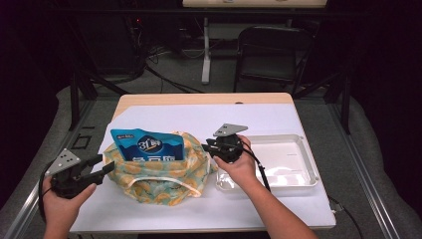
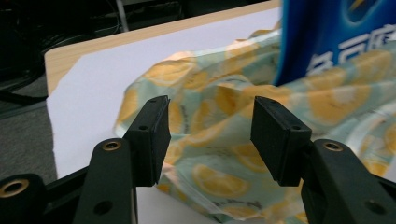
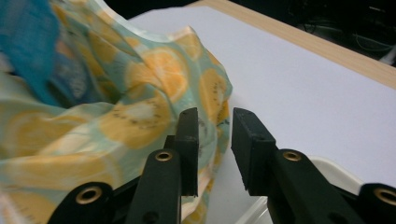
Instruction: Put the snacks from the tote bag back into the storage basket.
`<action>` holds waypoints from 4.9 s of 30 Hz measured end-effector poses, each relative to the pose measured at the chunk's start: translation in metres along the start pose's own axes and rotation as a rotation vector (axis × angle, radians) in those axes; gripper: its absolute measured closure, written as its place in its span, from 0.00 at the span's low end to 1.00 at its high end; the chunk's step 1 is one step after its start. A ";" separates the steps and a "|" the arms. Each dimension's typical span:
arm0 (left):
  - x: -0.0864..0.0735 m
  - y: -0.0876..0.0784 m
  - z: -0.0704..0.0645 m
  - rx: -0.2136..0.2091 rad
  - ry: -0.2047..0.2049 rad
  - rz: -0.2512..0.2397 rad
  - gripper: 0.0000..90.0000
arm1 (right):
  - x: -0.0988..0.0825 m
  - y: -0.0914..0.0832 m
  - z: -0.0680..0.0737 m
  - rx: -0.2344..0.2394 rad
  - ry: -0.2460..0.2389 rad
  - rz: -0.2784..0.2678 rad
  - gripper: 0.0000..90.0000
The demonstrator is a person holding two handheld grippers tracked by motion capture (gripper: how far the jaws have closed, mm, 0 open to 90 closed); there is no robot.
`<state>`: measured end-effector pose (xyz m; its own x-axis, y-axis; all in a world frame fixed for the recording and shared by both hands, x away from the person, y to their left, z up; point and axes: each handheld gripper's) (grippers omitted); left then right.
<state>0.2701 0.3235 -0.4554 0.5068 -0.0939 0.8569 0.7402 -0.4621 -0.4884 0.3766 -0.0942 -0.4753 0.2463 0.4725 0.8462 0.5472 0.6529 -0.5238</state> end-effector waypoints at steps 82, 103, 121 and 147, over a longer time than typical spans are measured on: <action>-0.041 0.014 -0.034 -0.098 0.097 0.118 1.00 | -0.014 -0.011 0.098 0.248 -0.310 0.011 1.00; -0.073 0.034 -0.027 -0.109 0.084 0.273 0.99 | -0.047 0.009 0.115 0.325 -0.251 0.149 1.00; -0.069 0.020 -0.026 -0.123 0.041 0.187 0.77 | -0.045 -0.004 0.107 0.316 -0.185 0.068 0.82; -0.049 -0.009 -0.011 -0.095 -0.031 0.053 0.59 | -0.036 -0.028 0.080 0.232 -0.097 -0.051 0.70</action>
<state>0.2343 0.3227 -0.4911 0.5586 -0.0935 0.8241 0.6677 -0.5387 -0.5138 0.2882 -0.0818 -0.4987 0.1396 0.4828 0.8645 0.3560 0.7903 -0.4988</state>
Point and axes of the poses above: each handheld gripper's, and its own axes: y roughly forward along the jaws, x roughly out of its top, z roughly to its left, and after that the axes turned 9 degrees about -y, right-handed
